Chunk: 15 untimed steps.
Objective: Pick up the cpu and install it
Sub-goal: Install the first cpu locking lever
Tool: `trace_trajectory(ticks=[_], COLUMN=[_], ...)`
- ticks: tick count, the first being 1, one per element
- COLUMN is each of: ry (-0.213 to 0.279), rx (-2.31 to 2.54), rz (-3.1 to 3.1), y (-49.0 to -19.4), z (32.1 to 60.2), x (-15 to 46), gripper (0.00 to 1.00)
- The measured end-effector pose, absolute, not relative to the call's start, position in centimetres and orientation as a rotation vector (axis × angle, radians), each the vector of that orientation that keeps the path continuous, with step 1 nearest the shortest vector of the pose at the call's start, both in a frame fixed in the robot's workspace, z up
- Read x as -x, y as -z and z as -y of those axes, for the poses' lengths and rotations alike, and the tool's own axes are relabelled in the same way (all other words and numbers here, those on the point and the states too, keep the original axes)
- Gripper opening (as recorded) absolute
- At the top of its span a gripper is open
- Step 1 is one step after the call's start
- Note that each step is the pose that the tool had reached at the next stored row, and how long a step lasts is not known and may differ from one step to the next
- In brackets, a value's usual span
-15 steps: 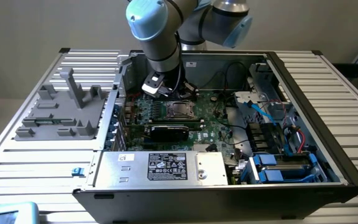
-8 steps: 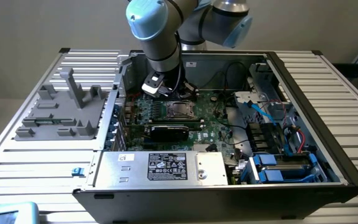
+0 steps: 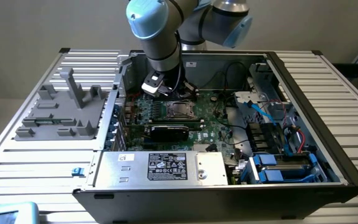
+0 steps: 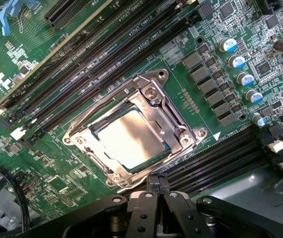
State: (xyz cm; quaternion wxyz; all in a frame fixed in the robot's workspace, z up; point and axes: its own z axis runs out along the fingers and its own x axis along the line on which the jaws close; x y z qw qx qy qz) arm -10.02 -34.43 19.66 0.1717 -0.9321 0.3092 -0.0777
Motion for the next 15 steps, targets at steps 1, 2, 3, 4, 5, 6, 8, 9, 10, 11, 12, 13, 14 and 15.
trace_trajectory(ticks=[1, 2, 3, 4, 5, 6, 8, 9, 10, 11, 12, 13, 14, 15], ry=[0.220, 0.220, 0.219, 0.219, 0.219, 0.219, 0.219, 0.219, 0.219, 0.219, 0.219, 0.219, 0.219, 0.219], rx=[2.646, 2.646, 2.646, 2.646, 2.646, 2.646, 2.647, 2.647, 2.647, 2.646, 2.646, 2.647, 2.647, 2.647], rz=[-0.878, -0.878, -0.878, -0.878, -0.878, -0.878, -0.878, -0.878, -0.878, -0.878, -0.878, -0.878, -0.878, -0.878], y=[-19.68, -19.68, -19.68, -19.69, -19.69, -19.69, -19.70, -19.69, -19.68, -19.67, -19.66, -19.65, -19.64, -19.63], z=[34.43, 34.43, 34.43, 34.43, 34.43, 34.43, 34.44, 34.43, 34.43, 34.43, 34.43, 34.44, 34.44, 34.43], x=[10.02, 10.02, 10.02, 10.02, 10.02, 10.01, 9.98, 9.94, 9.90, 9.86, 9.83, 9.81, 9.79, 9.77], gripper=[0.11, 0.11, 0.11, 0.11, 0.11, 0.11, 0.11, 0.11, 0.11, 0.11, 0.11, 0.11, 0.11, 0.11])
